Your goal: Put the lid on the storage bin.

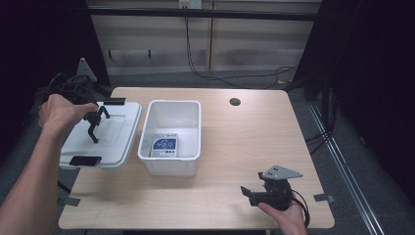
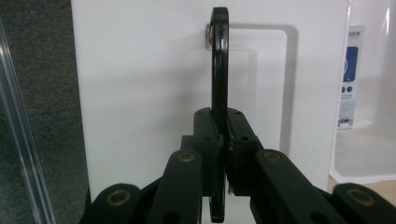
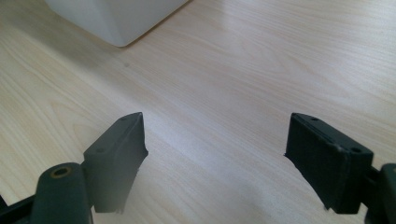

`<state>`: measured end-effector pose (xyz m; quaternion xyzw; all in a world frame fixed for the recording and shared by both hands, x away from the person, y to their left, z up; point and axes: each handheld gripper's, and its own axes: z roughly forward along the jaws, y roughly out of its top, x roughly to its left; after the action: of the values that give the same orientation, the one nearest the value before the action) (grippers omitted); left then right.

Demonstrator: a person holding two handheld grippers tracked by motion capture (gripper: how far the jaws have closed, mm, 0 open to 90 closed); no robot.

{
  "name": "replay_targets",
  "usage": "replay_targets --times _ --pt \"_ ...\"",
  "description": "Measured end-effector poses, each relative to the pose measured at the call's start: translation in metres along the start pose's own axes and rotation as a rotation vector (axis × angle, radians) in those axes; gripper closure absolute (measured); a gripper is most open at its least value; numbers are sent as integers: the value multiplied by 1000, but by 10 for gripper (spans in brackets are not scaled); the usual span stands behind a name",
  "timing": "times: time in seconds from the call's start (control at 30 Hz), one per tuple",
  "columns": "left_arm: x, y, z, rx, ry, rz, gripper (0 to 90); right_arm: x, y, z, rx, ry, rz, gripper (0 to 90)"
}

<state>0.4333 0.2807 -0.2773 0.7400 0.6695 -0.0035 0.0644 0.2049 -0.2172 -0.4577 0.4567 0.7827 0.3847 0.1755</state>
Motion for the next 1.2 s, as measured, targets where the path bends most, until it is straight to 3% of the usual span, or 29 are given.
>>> replay_targets --times 0.23,0.6,0.97,1.2 --pt "-8 1 -10 -21 2 -8 848 0 0 0 0 0 -5 192" --pt "-44 9 -8 -18 -3 56 848 0 0 -1 -3 -1 -5 192" --pt "-72 15 -14 -34 9 58 849 0 0 -1 -6 6 -6 192" --pt "-85 18 -13 -24 3 89 850 0 0 -1 -6 7 -5 192"
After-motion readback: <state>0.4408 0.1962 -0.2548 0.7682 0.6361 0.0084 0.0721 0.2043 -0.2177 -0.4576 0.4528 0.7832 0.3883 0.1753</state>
